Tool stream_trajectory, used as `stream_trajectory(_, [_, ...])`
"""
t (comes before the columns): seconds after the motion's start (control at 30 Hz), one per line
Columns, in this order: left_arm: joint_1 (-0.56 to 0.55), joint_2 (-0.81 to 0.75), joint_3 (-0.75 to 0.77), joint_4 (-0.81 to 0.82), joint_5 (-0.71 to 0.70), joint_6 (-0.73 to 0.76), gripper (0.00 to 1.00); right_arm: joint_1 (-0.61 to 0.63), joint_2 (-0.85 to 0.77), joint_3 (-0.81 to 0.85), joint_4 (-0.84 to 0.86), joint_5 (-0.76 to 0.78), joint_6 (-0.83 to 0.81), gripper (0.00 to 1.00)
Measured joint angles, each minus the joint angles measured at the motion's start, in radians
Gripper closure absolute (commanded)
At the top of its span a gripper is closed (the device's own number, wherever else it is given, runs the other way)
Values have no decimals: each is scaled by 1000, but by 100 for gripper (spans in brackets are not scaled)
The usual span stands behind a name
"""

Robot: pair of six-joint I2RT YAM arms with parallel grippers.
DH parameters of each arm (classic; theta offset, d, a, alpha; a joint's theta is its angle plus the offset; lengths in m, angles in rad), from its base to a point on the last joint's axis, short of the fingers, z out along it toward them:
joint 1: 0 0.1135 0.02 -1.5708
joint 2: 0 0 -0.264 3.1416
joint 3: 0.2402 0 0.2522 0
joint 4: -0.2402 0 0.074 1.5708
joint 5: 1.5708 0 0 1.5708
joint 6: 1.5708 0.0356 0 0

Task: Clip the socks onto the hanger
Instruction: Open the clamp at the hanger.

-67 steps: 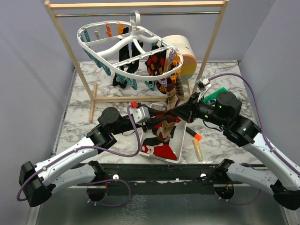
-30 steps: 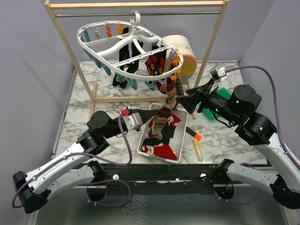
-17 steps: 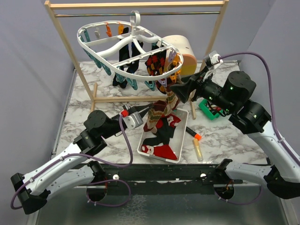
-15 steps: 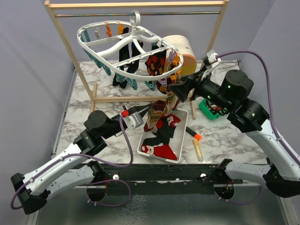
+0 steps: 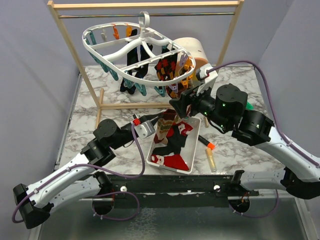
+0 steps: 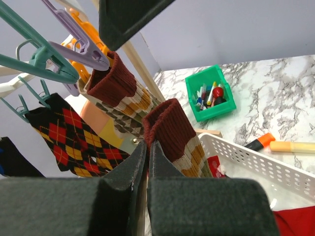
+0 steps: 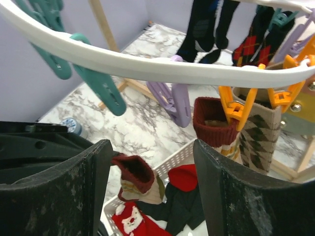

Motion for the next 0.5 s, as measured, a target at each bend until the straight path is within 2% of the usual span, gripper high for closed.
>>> stream_trajectory(0.23, [0,0,-21,7,-1,-5,100,29,60,31,-15,144,-18,26])
stream_trajectory(0.5, [0,0,-30,9,-3,-7,100,62,115,54,6,227,-35,26])
